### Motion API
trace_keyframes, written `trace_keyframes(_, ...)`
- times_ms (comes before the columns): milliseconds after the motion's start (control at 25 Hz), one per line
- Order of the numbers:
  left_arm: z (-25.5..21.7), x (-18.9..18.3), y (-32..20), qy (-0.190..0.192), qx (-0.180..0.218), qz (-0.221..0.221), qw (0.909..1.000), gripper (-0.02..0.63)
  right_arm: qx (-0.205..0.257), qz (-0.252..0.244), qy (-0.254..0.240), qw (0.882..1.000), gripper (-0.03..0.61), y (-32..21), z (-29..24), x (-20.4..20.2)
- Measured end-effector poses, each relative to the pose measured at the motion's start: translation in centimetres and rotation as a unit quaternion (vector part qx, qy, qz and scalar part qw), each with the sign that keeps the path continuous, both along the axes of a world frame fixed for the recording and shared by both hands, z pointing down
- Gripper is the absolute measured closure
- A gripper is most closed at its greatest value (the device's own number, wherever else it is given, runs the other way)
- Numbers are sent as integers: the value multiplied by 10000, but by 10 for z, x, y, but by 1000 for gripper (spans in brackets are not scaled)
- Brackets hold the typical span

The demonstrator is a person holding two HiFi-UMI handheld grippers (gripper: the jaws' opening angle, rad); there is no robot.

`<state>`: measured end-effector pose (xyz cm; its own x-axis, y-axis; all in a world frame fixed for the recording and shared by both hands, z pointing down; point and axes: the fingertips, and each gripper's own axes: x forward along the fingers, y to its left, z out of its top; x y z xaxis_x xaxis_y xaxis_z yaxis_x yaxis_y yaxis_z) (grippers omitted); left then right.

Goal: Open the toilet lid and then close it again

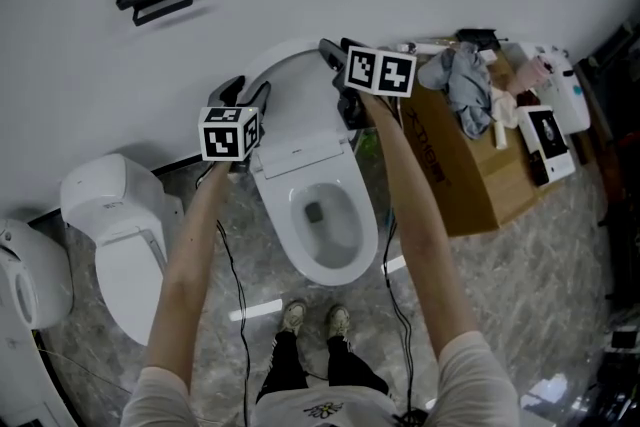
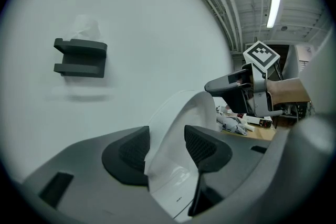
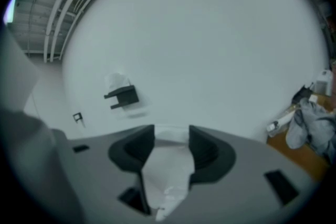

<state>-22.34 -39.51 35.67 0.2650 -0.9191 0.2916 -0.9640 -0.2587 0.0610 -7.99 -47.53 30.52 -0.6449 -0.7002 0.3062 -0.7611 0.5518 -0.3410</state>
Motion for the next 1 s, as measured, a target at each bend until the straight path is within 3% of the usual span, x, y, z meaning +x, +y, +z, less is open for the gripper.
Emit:
trace_keyframes(160,1,-7,-14,192,-134,-85,9997,382,11,54,58,10000,365,-16,1,-7)
trace_keyframes(280,2,-12,-24,-43,-172,-96,9998,382,10,103,104,9999,365,-26,0,-13)
trace_keyframes(560,6,-19,-41,-156,-366,-165,9991,382,173,362,140,9991,364,-42,1,-20)
trace_keyframes(640,7,-22,-46,-132,-425,-209,9988,382,285,304,568,9975,364,-42,8,-22)
trace_keyframes(760,9,-28,-56,-164,-498,-304,9982,380,769,102,1782,9809,389,-35,29,-23)
trace_keyframes(800,10,-30,-58,-201,-523,-325,9979,380,904,91,1873,9781,416,-31,34,-23)
trace_keyframes(1000,10,-33,-66,-303,-481,-357,9977,380,891,114,1591,9832,416,-17,54,-26)
